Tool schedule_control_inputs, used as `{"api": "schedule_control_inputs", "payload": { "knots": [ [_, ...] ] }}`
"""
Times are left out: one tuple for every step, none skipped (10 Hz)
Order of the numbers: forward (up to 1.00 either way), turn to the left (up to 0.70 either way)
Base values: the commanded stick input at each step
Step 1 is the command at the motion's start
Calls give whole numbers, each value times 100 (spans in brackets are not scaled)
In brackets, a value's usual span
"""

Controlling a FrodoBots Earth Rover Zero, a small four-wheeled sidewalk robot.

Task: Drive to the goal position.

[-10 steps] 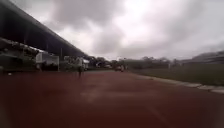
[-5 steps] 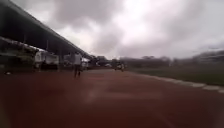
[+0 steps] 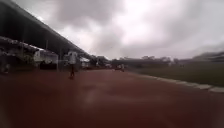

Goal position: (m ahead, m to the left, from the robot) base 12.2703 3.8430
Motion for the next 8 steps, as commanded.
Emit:
{"api": "schedule_control_inputs", "payload": {
  "knots": [
    [50, 2],
    [50, 2],
    [50, 2],
    [50, 2],
    [50, 2],
    [50, 2],
    [50, 2],
    [50, 2]
  ]
}}
